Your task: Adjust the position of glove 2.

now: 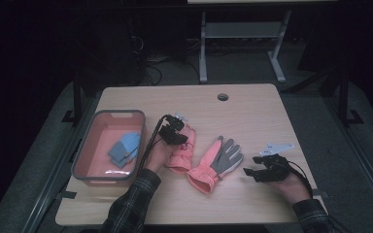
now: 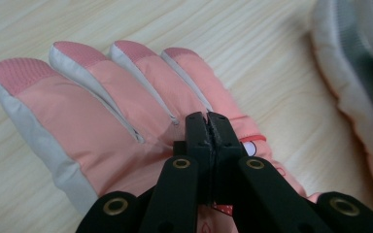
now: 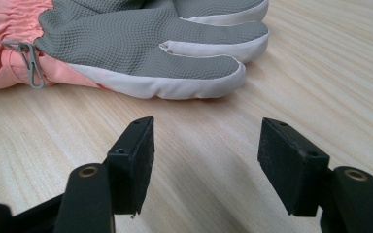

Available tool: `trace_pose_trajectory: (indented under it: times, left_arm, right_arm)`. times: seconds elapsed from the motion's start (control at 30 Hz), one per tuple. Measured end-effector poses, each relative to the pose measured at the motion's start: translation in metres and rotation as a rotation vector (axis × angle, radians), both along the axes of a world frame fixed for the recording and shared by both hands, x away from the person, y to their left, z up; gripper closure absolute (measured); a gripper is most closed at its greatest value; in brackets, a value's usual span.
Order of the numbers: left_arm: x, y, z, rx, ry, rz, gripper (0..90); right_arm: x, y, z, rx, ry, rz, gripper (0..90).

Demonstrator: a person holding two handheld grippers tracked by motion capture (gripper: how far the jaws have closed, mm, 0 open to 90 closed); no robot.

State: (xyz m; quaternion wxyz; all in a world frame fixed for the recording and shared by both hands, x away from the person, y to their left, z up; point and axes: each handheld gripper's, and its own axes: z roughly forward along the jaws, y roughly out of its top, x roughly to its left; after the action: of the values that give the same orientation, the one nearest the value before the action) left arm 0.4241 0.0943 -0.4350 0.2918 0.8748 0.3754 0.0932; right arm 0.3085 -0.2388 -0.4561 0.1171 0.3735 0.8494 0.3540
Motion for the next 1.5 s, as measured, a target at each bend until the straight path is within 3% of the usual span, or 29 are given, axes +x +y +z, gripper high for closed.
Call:
trace_pose_trajectory:
  times: [0.17, 0.3, 0.4, 0.47, 0.57, 0.83, 1.0, 1.37, 1.5]
  left_arm:
    - [0.001, -0.009, 0.002, -0.001, -0.006, -0.100, 88.5]
    - [0.003, -0.015, 0.003, -0.045, -0.006, -0.155, 88.4]
    - [0.002, -0.021, 0.007, -0.101, -0.010, -0.193, 89.8]
    - [0.001, -0.024, 0.010, -0.088, -0.033, -0.200, 89.7]
    - [-0.001, -0.018, 0.013, -0.090, -0.046, -0.154, 88.6]
    - [-0.010, 0.008, 0.026, -0.091, -0.063, 0.025, 63.2]
    - [-0.014, 0.020, 0.029, -0.061, -0.048, 0.093, 51.8]
    - [-0.008, 0.020, 0.007, -0.036, 0.058, 0.125, 42.6]
    - [-0.005, 0.021, 0.003, -0.033, 0.104, 0.107, 56.2]
  right_arm:
    - [0.000, 0.001, 0.000, 0.001, 0.000, -0.002, 37.8]
    - [-0.001, 0.000, 0.000, 0.003, 0.001, -0.002, 37.8]
    - [0.000, 0.000, 0.001, 0.001, -0.003, 0.002, 37.8]
    - [-0.001, -0.001, 0.001, 0.006, -0.001, -0.003, 37.9]
    - [-0.001, -0.001, 0.001, 0.007, -0.003, -0.003, 37.8]
    - [-0.001, -0.002, 0.001, 0.007, -0.002, -0.010, 37.8]
    - [-0.001, -0.001, 0.002, 0.002, -0.001, -0.006, 37.8]
    - [-0.001, 0.000, 0.001, -0.002, -0.003, -0.005, 37.7]
    - [-0.001, 0.000, 0.001, -0.003, -0.002, -0.004, 37.8]
